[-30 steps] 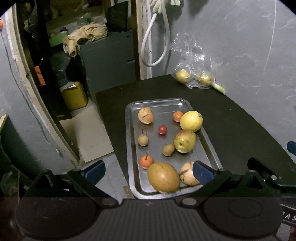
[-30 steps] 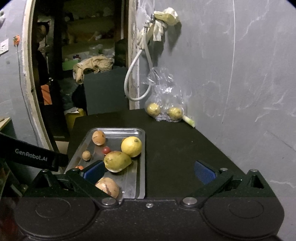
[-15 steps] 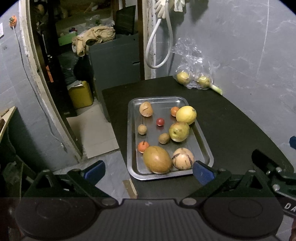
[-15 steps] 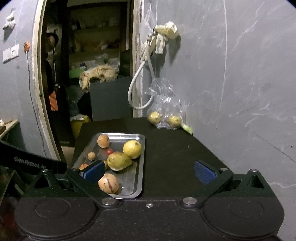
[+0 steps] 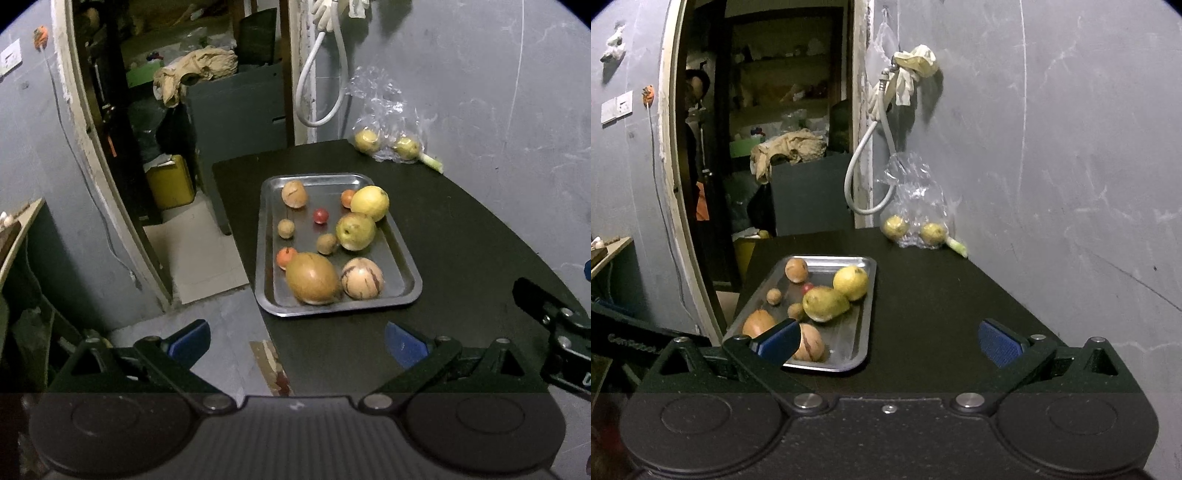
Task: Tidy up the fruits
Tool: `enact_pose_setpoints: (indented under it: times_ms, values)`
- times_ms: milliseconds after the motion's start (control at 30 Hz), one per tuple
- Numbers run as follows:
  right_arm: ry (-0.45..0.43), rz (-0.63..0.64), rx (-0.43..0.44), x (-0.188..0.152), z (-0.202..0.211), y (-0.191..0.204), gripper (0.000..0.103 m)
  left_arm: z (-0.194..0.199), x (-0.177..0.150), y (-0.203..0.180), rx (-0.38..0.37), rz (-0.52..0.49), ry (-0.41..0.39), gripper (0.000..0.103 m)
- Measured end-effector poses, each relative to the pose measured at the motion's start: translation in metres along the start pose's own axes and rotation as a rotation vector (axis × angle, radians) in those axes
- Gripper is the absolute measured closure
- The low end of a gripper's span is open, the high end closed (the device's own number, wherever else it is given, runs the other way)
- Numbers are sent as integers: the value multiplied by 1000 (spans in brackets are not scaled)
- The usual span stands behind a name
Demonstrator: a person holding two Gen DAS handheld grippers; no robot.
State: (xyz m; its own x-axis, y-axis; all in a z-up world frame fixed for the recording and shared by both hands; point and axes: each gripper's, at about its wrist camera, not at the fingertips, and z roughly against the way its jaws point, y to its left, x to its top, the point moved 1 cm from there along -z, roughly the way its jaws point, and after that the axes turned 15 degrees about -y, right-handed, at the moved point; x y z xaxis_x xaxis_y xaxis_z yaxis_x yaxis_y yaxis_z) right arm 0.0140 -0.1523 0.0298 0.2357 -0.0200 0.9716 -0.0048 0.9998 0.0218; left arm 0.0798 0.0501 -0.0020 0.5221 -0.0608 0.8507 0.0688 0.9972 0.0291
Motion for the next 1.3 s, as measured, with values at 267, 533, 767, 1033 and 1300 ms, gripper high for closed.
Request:
enact_pose_setpoints:
  times_ms: [267, 533, 767, 1033, 1300]
  values:
    - [1, 0, 4, -2, 7, -6, 1, 13, -15, -5, 12, 16, -6, 1]
    - [30, -8, 24, -11, 19, -9, 1, 27, -21, -3, 46, 23, -11, 1]
    - [67, 2, 21, -13, 22, -11, 1, 28, -29, -8, 25, 1, 15, 1]
    - [121, 9, -11, -25, 27, -3, 1, 28, -46, -7, -21, -34, 44, 1]
    - [165, -3, -37, -35, 36, 14, 1, 34, -55, 8, -50, -56, 60, 1]
